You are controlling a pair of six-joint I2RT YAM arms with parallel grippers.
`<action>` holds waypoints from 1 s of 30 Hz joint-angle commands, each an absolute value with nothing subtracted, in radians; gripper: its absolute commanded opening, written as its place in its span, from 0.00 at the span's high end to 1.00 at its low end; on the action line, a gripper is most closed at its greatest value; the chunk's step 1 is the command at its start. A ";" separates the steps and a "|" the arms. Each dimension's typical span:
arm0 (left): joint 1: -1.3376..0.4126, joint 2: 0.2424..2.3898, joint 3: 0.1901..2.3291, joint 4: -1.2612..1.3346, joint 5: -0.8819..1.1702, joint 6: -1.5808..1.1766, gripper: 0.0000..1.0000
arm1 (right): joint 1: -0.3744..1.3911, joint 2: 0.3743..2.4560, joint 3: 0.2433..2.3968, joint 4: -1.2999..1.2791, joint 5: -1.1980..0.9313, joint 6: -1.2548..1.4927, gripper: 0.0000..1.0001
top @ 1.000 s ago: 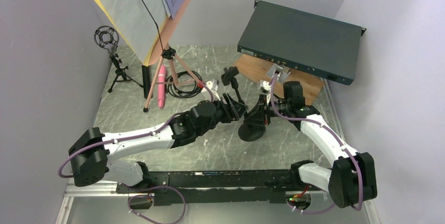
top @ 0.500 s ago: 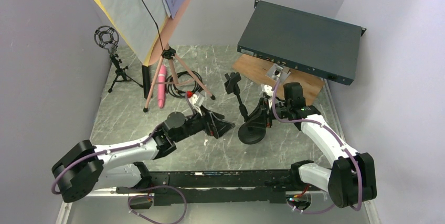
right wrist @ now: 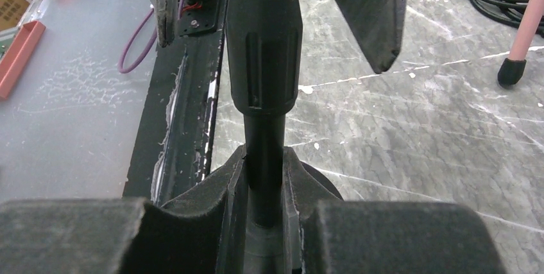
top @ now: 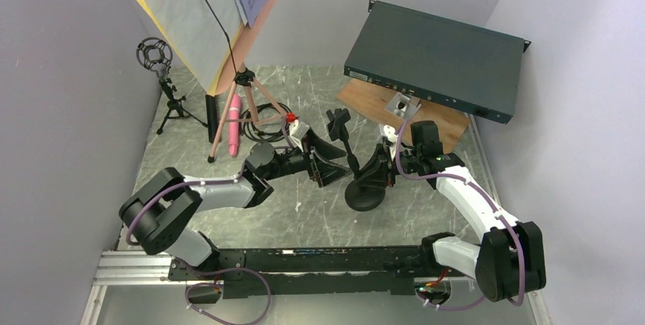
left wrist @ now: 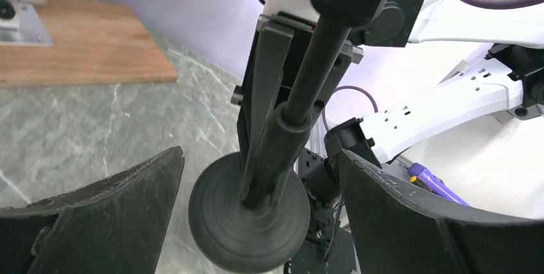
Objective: Pack up the instrument practice props
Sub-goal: Unscrew the knob on the microphone stand.
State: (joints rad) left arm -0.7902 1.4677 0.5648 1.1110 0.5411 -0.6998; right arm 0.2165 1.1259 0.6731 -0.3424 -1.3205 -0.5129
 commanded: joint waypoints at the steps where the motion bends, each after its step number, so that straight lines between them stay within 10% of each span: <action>1: -0.787 1.532 0.614 1.365 0.599 -0.644 0.07 | 0.212 1.116 0.713 -0.310 -1.408 -0.547 1.00; 13: -0.787 1.692 0.675 1.550 0.648 -0.765 0.53 | 0.212 1.112 0.714 -0.310 -1.397 -0.546 1.00; 21: -0.794 1.685 0.681 1.551 0.646 -0.811 1.00 | 0.212 1.112 0.708 -0.273 -1.360 -0.505 1.00; 30: -0.908 1.513 0.629 1.201 0.278 -0.731 1.00 | 0.210 1.114 0.691 -0.182 -1.290 -0.400 1.00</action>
State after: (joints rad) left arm -0.8337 1.6409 0.6334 1.3785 0.5163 -0.7525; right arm 0.2081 1.1263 0.6731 -0.3176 -1.2896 -0.4362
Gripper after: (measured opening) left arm 0.282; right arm 0.211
